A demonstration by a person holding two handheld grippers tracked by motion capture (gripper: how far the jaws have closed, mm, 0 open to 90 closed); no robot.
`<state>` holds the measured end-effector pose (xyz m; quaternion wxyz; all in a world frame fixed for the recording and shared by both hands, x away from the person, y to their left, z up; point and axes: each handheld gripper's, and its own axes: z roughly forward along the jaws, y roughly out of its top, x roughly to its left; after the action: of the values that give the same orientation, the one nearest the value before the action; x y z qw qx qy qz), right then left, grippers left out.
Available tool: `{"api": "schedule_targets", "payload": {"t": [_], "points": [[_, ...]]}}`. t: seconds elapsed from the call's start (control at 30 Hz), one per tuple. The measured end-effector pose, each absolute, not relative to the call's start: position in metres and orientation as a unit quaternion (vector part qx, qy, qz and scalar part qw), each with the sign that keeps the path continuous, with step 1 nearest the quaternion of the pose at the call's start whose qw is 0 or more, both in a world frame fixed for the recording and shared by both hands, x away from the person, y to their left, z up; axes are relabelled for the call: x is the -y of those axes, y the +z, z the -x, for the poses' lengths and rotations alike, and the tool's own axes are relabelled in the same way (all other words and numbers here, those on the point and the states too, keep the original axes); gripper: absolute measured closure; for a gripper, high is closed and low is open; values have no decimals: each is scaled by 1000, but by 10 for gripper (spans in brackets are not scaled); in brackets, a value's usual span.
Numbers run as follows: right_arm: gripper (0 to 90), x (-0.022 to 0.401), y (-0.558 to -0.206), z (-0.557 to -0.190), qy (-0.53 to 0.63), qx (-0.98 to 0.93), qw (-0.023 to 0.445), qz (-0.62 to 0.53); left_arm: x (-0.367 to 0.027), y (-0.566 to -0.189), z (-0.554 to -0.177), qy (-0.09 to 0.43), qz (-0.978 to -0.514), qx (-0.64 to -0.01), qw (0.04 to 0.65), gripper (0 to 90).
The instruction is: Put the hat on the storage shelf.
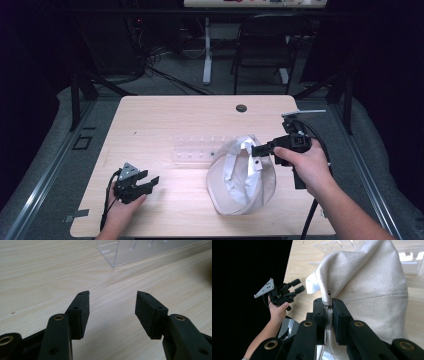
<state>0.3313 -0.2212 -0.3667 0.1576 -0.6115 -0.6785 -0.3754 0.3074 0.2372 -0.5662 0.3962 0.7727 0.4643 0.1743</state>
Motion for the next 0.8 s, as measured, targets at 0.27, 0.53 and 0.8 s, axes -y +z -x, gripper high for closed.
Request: {"api": "schedule_targets", "payload": {"t": [0.27, 0.53, 0.8], "points": [[822, 224, -357, -330, -388, 675, 152, 609, -237, -566, -308, 174, -772, -465, 397, 460], [822, 230, -349, -329, -397, 671, 144, 610, -236, -566, -307, 173, -771, -466, 397, 459], [822, 237, -336, -330, -422, 660, 134, 607, -235, -566, -307, 174, -771, -464, 400, 459]]}}
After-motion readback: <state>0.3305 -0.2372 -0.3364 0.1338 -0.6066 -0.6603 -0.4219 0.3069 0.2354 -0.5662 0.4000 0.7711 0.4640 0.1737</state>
